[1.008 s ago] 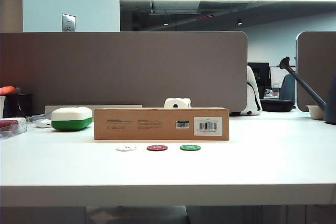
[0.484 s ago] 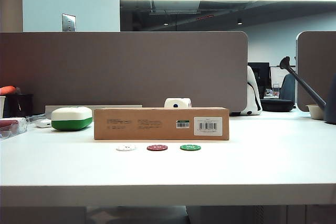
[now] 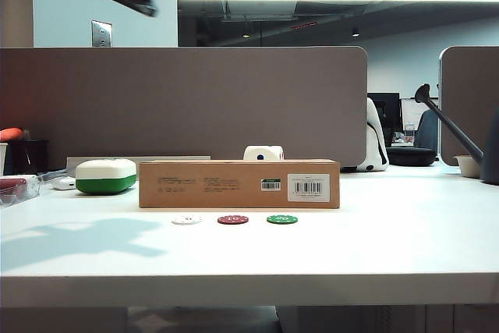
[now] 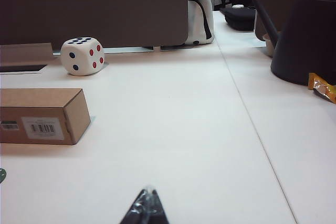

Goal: Push the chip with the lowest value in the row forward next to the rectangular box.

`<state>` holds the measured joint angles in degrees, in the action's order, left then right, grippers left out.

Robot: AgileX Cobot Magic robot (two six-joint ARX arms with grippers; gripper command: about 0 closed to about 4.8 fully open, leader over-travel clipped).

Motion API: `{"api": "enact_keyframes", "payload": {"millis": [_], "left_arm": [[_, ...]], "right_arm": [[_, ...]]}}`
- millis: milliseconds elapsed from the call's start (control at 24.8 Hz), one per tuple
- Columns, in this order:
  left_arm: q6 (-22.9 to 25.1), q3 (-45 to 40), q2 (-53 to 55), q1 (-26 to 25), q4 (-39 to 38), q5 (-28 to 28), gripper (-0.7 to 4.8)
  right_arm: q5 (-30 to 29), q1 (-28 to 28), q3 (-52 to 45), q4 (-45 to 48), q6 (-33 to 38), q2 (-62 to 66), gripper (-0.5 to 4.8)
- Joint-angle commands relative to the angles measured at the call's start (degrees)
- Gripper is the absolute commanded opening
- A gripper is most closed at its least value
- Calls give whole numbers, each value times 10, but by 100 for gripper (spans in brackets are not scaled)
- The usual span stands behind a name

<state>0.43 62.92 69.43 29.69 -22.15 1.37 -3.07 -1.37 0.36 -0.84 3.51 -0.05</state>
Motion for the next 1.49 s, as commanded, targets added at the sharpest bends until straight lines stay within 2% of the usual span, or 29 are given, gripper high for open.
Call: {"api": "enact_keyframes", "payload": {"millis": [40, 242, 443, 564, 685, 887, 1250, 1492], "left_arm": [[2, 2, 21, 36, 29, 0, -5], [2, 2, 46, 61, 29, 2, -5], [2, 1, 55, 58, 30, 11, -5], [2, 0, 60, 55, 29, 10, -5], [2, -6, 60, 55, 30, 12, -5], [2, -31, 61, 55, 50, 12, -5], [2, -47, 60, 57, 31, 12, -5], [2, -47, 65, 57, 17, 14, -5]], "right_arm": [[-1, 0, -3, 9, -2, 0, -9], [-1, 0, -3, 10, -2, 0, -9], [-15, 0, -3, 11, -1, 0, -9], [-79, 0, -3, 11, -1, 0, -9], [-175, 0, -3, 11, -1, 0, -9], [-255, 0, -3, 11, -1, 0, -9], [-258, 0, -3, 11, 2, 0, -9], [-258, 0, -3, 10, 40, 0, -9]]}}
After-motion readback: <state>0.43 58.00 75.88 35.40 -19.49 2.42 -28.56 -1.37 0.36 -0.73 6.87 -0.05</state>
